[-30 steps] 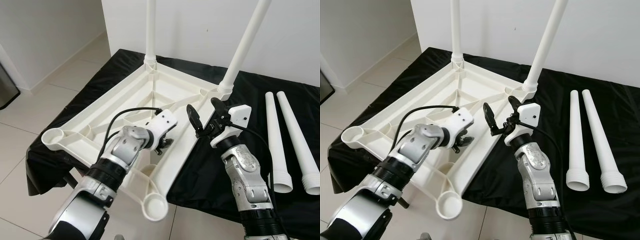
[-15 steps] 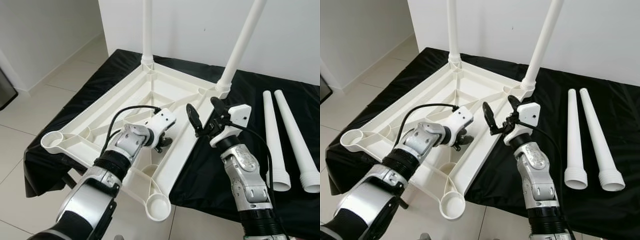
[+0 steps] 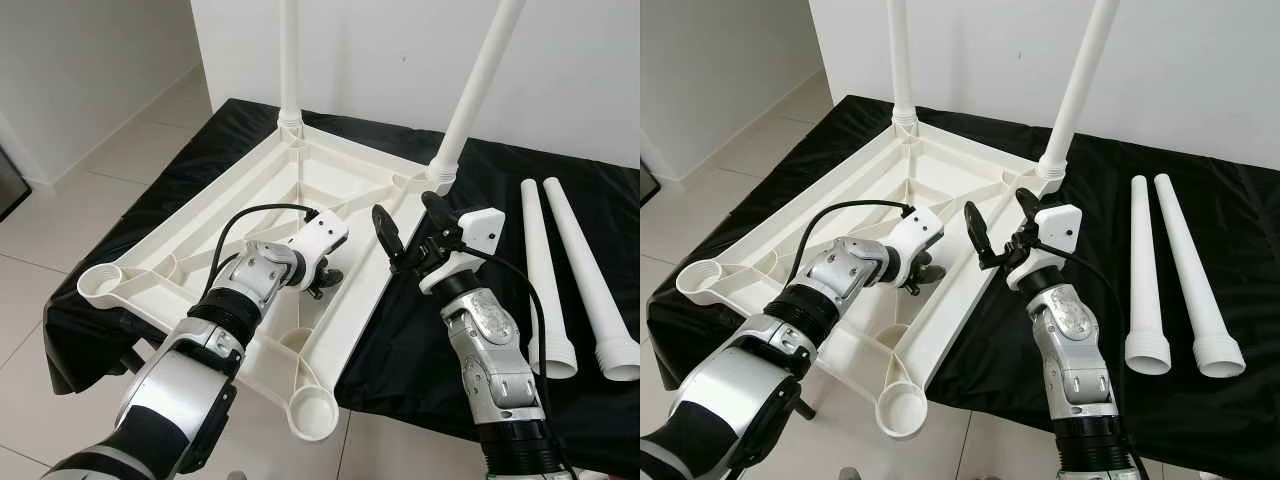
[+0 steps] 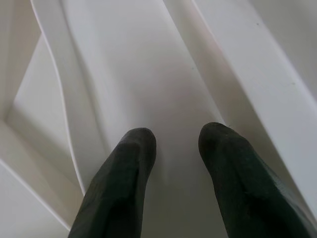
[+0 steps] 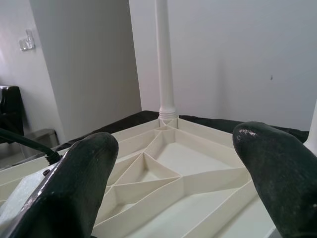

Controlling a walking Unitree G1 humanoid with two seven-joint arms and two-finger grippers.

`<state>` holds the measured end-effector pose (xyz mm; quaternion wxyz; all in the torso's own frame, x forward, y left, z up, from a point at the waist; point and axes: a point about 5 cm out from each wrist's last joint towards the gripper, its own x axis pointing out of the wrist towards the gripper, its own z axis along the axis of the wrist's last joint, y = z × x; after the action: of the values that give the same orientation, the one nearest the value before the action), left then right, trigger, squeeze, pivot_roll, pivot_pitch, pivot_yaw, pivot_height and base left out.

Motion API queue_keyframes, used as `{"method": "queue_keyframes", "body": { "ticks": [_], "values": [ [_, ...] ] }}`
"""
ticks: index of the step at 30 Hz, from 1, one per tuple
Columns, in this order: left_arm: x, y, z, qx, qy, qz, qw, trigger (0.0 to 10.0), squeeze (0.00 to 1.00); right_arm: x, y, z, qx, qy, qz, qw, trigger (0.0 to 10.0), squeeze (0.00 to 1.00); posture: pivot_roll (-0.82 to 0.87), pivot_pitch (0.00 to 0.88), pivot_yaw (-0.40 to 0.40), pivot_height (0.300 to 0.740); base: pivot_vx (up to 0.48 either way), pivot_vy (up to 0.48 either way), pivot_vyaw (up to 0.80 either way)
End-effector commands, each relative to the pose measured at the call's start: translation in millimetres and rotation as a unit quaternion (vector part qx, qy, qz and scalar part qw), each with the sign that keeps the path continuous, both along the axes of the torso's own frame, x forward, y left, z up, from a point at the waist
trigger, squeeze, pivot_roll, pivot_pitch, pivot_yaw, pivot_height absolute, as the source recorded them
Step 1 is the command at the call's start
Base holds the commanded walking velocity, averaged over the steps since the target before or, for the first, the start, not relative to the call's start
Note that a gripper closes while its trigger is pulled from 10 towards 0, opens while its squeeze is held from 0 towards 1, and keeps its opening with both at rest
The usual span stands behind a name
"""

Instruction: Building children table

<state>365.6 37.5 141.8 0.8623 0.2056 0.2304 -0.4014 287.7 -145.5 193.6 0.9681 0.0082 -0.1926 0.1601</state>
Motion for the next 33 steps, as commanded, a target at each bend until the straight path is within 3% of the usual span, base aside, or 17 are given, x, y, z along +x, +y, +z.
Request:
{"method": "queue_keyframes", "body": {
  "ticks": [1, 9, 13, 26, 33],
  "values": [
    [0.8, 7.5, -13.9, 0.037, -0.002, 0.053, 0.998, 10.0, 0.0, -1.9, 0.0, -0.8, -0.001, 0.004, -0.003, 1.0, 10.0, 0.0, -0.08, 0.044, 0.046, 0.74, 0.0, 0.0, 0.0],
    [4.4, 7.6, -17.1, 0.042, 0.005, 0.079, 0.996, 10.0, 0.0, -4.2, -1.2, 0.6, 0.001, 0.002, -0.008, 1.0, 10.0, 0.0, -0.09, 0.051, 0.048, 0.74, 0.0, 0.0, 0.0],
    [11.1, 9.6, -11.0, 0.024, -0.009, 0.11, 0.994, 10.0, 0.0, -5.3, -1.8, 2.2, 0.002, 0.001, -0.009, 1.0, 10.0, 0.0, -0.09, 0.054, 0.048, 0.74, 0.0, 0.0, 0.0],
    [28.7, 31.8, 6.4, 0.012, -0.061, 0.187, 0.98, 10.0, 0.0, -6.8, -1.6, 5.0, 0.001, 0.0, -0.008, 1.0, 10.0, 0.0, -0.1, 0.051, 0.042, 0.74, 0.0, 0.0, 0.0],
    [32.5, 28.3, 20.6, -0.011, -0.068, 0.168, 0.983, 10.0, 0.0, -8.9, -1.8, 5.1, 0.001, 0.0, -0.009, 1.0, 10.0, 0.0, -0.11, 0.051, 0.049, 0.74, 0.0, 0.0, 0.0]
  ]
}}
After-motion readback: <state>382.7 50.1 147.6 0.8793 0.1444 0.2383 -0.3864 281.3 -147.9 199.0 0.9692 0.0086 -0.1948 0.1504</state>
